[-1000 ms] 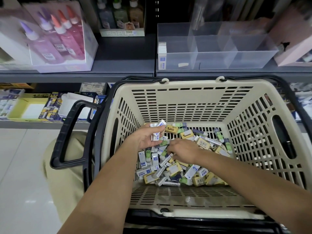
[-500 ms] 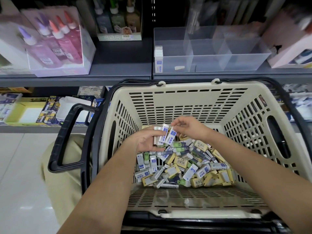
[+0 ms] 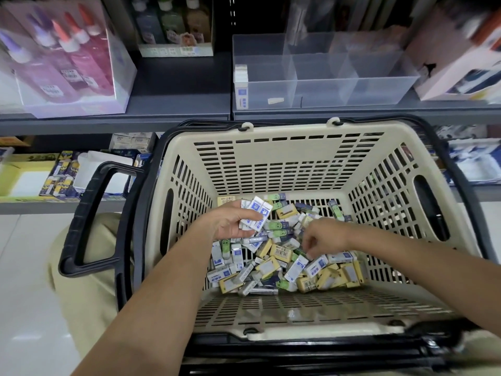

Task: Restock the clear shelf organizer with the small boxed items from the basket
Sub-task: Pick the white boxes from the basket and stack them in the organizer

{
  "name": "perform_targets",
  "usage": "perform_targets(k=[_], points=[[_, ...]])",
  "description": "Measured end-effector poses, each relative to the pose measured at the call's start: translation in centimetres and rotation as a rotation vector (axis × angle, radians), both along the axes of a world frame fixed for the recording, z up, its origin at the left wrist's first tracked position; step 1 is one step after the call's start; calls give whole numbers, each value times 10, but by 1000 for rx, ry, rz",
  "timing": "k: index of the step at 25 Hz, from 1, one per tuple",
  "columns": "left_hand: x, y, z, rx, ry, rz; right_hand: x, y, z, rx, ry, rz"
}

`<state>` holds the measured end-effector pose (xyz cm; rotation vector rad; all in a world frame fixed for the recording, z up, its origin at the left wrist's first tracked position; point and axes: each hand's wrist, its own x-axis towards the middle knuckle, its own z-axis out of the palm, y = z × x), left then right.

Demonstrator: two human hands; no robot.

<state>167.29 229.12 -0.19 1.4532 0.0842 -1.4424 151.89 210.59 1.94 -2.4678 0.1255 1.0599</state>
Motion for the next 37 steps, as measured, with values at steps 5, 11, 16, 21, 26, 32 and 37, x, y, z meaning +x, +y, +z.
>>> perform_targets(k=[5, 11, 16, 21, 26, 32, 37], points=[[-4, -2, 2, 5, 1, -26, -16, 9, -16, -116, -54, 29], [-3, -3, 9, 2, -17, 11, -17, 13, -26, -80, -102, 46], [-3, -18, 28, -72, -91, 66, 8, -5, 16, 288, -133, -384], [11, -35, 76, -161, -345, 139, 37, -21, 59, 547, -334, -620], [42, -27, 114, -223, -545, 264, 63, -21, 82, 582, -399, -594], [74, -26, 141, -303, -650, 328, 108, -26, 128, 534, -705, -628], [105, -37, 153, -311, -755, 500, 164, -38, 159, 357, -913, -699]])
